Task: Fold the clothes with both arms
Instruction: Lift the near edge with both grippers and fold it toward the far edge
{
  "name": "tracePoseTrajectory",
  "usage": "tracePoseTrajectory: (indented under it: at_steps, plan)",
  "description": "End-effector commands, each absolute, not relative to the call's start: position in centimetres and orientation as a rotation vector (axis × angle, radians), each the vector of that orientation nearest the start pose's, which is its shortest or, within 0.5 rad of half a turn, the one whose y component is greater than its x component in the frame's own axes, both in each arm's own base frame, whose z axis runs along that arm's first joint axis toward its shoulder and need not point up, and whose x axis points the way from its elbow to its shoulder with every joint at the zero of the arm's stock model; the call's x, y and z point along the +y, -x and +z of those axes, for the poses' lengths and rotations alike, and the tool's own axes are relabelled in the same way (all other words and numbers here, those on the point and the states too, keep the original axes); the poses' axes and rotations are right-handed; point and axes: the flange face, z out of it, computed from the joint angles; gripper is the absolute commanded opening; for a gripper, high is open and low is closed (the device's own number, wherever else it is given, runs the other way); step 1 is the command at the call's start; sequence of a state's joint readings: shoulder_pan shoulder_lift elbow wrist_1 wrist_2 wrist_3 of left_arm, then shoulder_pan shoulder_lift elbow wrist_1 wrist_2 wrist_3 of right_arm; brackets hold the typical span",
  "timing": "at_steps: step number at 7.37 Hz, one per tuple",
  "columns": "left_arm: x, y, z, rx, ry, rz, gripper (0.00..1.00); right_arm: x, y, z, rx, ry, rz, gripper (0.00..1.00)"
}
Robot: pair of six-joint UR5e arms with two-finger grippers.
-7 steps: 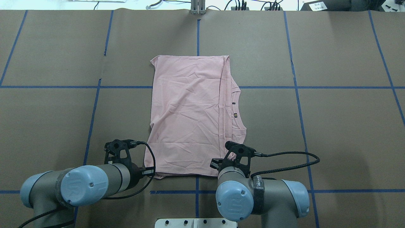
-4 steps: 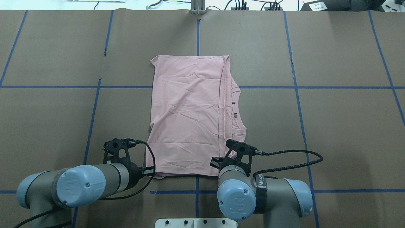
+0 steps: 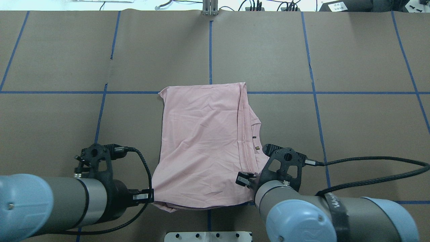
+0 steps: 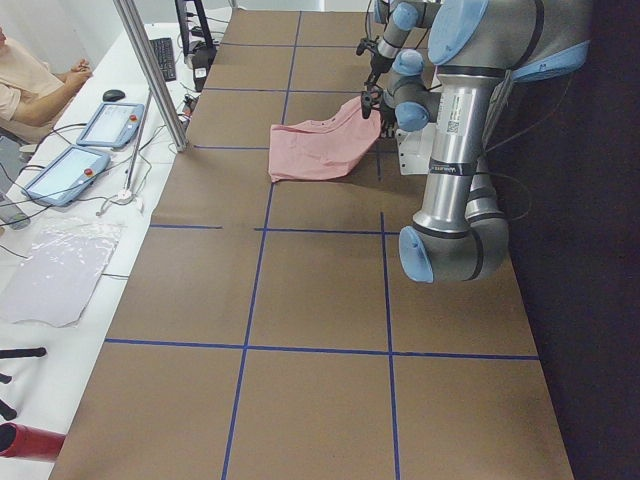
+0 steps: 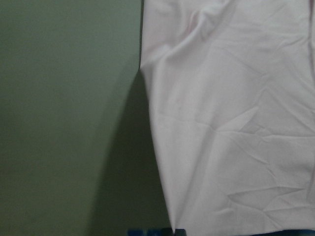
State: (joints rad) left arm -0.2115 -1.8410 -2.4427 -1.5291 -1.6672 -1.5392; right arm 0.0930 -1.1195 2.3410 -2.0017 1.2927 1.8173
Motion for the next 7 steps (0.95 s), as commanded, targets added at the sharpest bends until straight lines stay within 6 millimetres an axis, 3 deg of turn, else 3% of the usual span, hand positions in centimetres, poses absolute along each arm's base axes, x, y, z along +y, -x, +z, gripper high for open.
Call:
tracePoseTrajectory:
  at_steps: [1, 2, 4, 6, 7]
  plan:
    - [-19.8, -34.7, 13.5, 1.139, -0.020, -0.086, 0.00, -19.1, 41.3, 16.0, -0.826, -0.189, 0.413, 0.00]
    - [-19.9, -35.3, 13.7, 1.127, -0.021, -0.087, 0.00, -19.0, 41.7, 16.2, -0.817, -0.190, 0.410, 0.00]
    - [-21.3, -39.4, 15.2, 1.055, -0.027, -0.102, 0.00, -19.1, 44.7, 17.6, -0.760, -0.202, 0.396, 0.00]
    - [-24.9, -42.4, 16.4, 0.986, -0.082, -0.098, 0.00, -23.4, 46.2, 18.2, -0.748, -0.254, 0.421, 0.00]
    - [-27.3, -43.2, 16.9, 0.963, -0.118, -0.102, 0.00, -26.4, 48.3, 19.7, -0.745, -0.277, 0.450, 0.00]
